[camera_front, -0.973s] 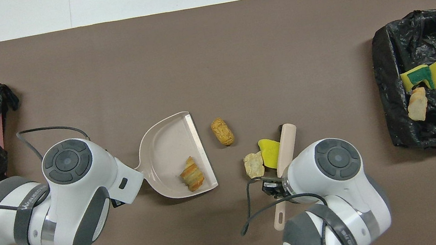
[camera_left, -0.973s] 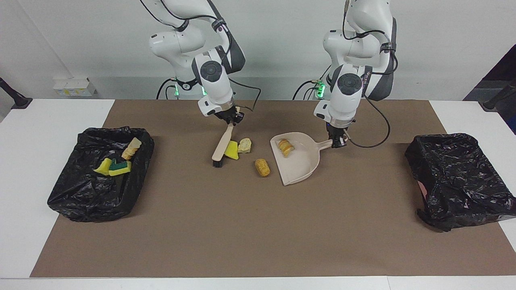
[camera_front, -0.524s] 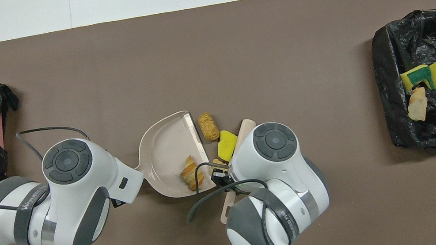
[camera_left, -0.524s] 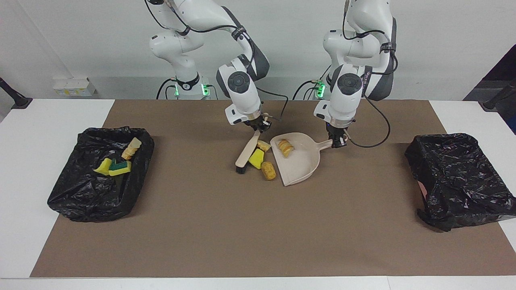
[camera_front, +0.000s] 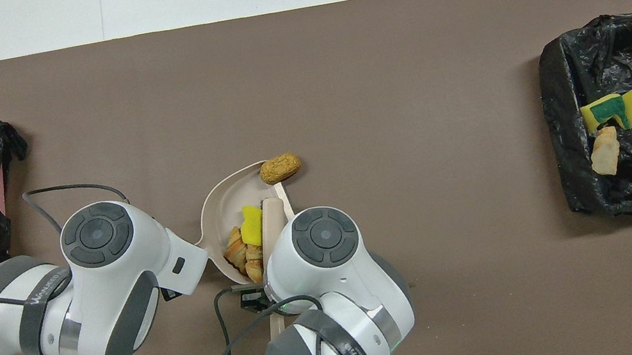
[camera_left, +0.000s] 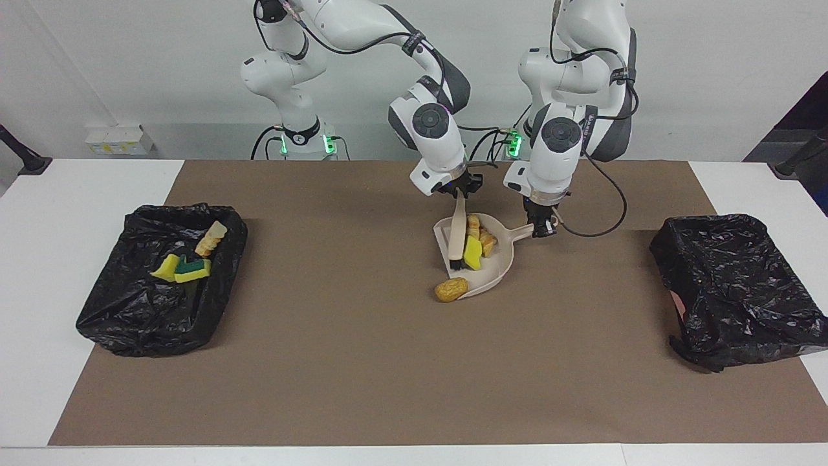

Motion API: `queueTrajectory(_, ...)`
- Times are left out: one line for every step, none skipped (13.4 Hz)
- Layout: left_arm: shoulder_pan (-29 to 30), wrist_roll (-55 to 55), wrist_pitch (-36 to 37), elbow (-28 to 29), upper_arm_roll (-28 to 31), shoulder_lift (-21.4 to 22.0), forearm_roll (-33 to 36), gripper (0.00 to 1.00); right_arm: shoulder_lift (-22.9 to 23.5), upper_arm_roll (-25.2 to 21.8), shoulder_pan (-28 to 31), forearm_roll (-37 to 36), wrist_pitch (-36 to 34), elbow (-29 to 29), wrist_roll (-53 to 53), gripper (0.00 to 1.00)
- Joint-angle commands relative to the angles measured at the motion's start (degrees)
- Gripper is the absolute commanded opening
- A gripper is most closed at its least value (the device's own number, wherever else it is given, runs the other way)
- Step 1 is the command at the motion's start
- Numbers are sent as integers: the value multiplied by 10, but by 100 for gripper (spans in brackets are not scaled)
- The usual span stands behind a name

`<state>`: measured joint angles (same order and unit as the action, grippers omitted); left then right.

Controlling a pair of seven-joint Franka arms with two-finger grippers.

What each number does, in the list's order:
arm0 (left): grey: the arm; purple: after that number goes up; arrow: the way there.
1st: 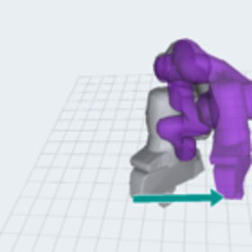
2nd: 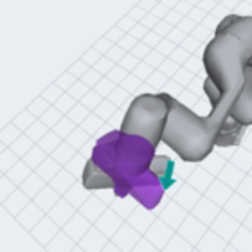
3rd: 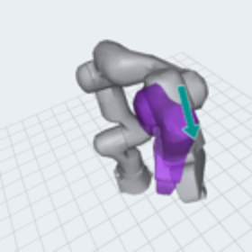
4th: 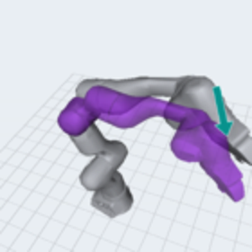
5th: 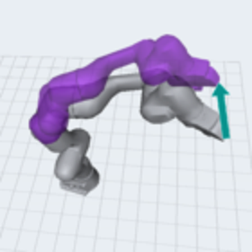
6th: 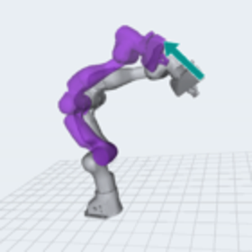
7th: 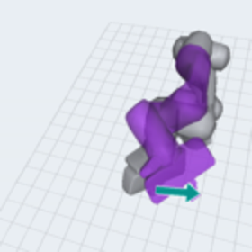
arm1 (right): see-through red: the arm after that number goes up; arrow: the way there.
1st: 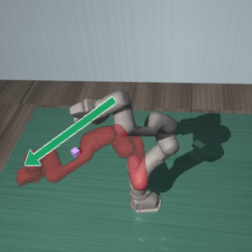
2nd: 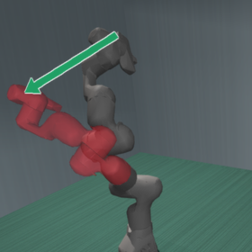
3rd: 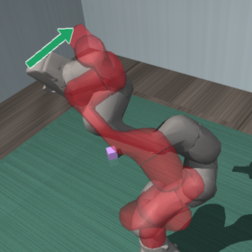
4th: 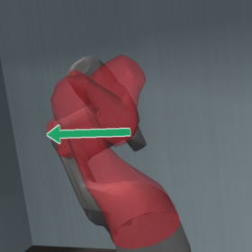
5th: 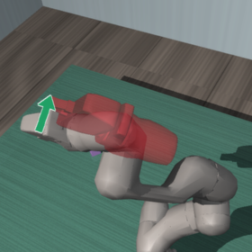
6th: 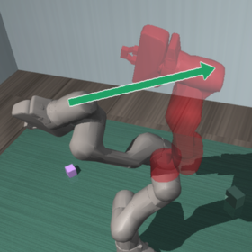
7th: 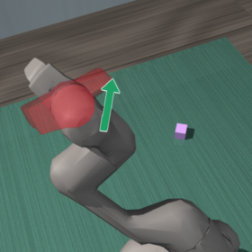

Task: Sweep and dump trash in bin
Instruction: 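Sweep the sponge and crumbs into the dustpan with the right gripper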

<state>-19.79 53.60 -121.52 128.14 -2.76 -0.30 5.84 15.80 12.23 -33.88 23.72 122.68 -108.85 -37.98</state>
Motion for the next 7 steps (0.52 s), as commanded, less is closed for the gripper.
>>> queueTrajectory(-7,-36,-8,18,6,14,6,0,-8,3,4,14,-26,11,42,0)
queueTrajectory(-7,-45,-7,18,6,14,5,0,-18,-2,9,10,-58,11,55,0)
queueTrajectory(-7,-63,-6,18,6,14,5,0,-27,-6,24,9,-92,14,77,0)
queueTrajectory(-6,-92,-5,18,6,14,5,0,-33,-8,51,-15,-123,16,89,0)
queueTrajectory(-7,-105,-5,18,6,15,5,0,-35,-5,71,-64,-145,27,91,0)
queueTrajectory(-6,-107,-5,18,6,15,5,0,-33,-3,76,-114,-149,29,92,0)
queueTrajectory(-6,-109,-5,18,6,14,3,0,-31,-5,80,-143,-147,29,93,0)
